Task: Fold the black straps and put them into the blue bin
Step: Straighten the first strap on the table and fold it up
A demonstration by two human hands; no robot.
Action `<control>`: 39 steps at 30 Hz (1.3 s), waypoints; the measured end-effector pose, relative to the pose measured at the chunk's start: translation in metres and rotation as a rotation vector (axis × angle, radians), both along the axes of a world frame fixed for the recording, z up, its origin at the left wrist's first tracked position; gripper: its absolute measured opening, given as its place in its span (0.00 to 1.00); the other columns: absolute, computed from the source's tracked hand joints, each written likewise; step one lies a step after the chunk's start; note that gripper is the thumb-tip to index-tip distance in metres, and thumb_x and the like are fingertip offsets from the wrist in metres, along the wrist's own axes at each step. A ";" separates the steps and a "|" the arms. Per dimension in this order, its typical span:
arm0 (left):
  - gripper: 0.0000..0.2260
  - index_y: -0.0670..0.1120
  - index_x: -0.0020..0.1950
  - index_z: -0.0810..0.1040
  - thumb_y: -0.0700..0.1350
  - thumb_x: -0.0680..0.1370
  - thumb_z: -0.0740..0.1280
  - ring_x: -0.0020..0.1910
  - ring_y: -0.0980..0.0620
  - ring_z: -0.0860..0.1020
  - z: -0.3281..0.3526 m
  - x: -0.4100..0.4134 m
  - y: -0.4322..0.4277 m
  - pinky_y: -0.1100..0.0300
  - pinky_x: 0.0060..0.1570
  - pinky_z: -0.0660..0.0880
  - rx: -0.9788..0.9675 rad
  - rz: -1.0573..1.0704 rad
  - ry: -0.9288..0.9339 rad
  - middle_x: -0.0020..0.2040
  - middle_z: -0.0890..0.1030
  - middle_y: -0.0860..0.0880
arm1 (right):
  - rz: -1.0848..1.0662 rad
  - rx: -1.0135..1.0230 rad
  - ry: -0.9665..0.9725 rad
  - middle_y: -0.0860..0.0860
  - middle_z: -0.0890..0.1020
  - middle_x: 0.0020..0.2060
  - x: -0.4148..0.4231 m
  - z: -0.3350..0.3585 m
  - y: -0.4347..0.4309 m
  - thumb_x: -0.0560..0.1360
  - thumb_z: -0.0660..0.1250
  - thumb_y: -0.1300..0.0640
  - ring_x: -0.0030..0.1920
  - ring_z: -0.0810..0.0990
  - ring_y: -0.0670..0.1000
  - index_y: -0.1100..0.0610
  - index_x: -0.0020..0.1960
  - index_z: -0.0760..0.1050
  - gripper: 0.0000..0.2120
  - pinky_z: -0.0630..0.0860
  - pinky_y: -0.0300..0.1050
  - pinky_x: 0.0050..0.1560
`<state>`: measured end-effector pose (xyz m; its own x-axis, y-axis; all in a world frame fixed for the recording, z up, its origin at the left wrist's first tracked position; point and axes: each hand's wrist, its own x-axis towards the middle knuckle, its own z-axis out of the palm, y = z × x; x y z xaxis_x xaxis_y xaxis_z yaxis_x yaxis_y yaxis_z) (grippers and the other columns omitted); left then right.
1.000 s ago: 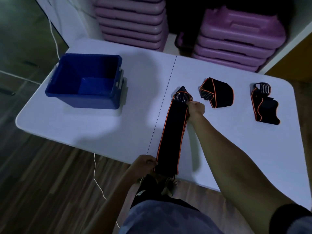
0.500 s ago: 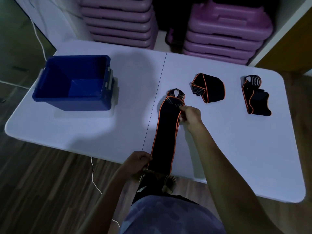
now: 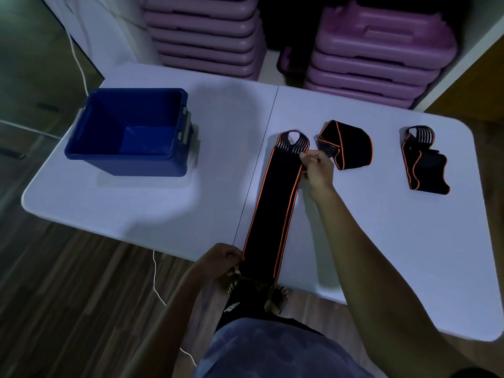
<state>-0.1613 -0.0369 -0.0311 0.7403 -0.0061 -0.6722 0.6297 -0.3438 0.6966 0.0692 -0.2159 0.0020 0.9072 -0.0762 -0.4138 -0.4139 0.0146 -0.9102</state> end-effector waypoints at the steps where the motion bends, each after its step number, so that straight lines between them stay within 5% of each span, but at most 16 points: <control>1: 0.13 0.47 0.36 0.79 0.34 0.76 0.62 0.23 0.60 0.72 0.000 0.001 0.000 0.68 0.28 0.69 0.002 -0.013 0.000 0.31 0.77 0.43 | -0.004 -0.026 0.022 0.51 0.76 0.32 -0.001 -0.004 -0.001 0.75 0.67 0.61 0.27 0.72 0.48 0.56 0.41 0.75 0.04 0.70 0.38 0.23; 9: 0.10 0.47 0.37 0.80 0.37 0.76 0.64 0.23 0.61 0.72 0.004 0.005 -0.003 0.67 0.29 0.68 0.026 -0.073 0.020 0.31 0.77 0.45 | 0.054 -0.024 0.203 0.55 0.72 0.28 -0.006 -0.013 -0.004 0.75 0.65 0.67 0.16 0.70 0.45 0.60 0.41 0.72 0.06 0.62 0.33 0.18; 25: 0.10 0.47 0.35 0.81 0.40 0.76 0.66 0.24 0.58 0.75 0.008 0.005 -0.007 0.68 0.31 0.71 0.047 -0.028 0.017 0.28 0.79 0.51 | 0.034 -0.065 0.261 0.57 0.71 0.26 -0.009 -0.009 -0.003 0.71 0.64 0.70 0.15 0.68 0.47 0.61 0.34 0.69 0.09 0.61 0.33 0.17; 31: 0.07 0.38 0.42 0.82 0.38 0.76 0.66 0.22 0.59 0.75 0.010 0.005 -0.016 0.65 0.32 0.73 0.060 0.055 0.012 0.29 0.79 0.47 | -0.028 -0.209 0.254 0.57 0.75 0.24 0.011 -0.009 -0.003 0.71 0.69 0.63 0.22 0.72 0.52 0.60 0.30 0.74 0.12 0.70 0.42 0.26; 37: 0.03 0.38 0.43 0.80 0.38 0.74 0.68 0.25 0.50 0.78 0.010 0.005 -0.023 0.61 0.32 0.76 0.077 0.135 0.002 0.31 0.80 0.44 | 0.058 -0.228 0.190 0.56 0.75 0.23 0.004 -0.011 -0.010 0.73 0.71 0.57 0.15 0.70 0.47 0.60 0.31 0.73 0.14 0.67 0.36 0.20; 39: 0.05 0.41 0.43 0.80 0.42 0.71 0.72 0.29 0.52 0.79 0.010 0.007 -0.021 0.67 0.31 0.74 0.184 0.107 -0.048 0.33 0.81 0.48 | 0.061 -0.178 0.158 0.57 0.75 0.24 -0.003 -0.010 -0.013 0.73 0.71 0.55 0.17 0.70 0.50 0.59 0.33 0.72 0.14 0.67 0.39 0.22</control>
<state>-0.1547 -0.0578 -0.0209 0.7612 0.1938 -0.6189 0.6373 -0.4007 0.6582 0.0659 -0.2294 -0.0078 0.8375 -0.1074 -0.5357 -0.5464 -0.1700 -0.8201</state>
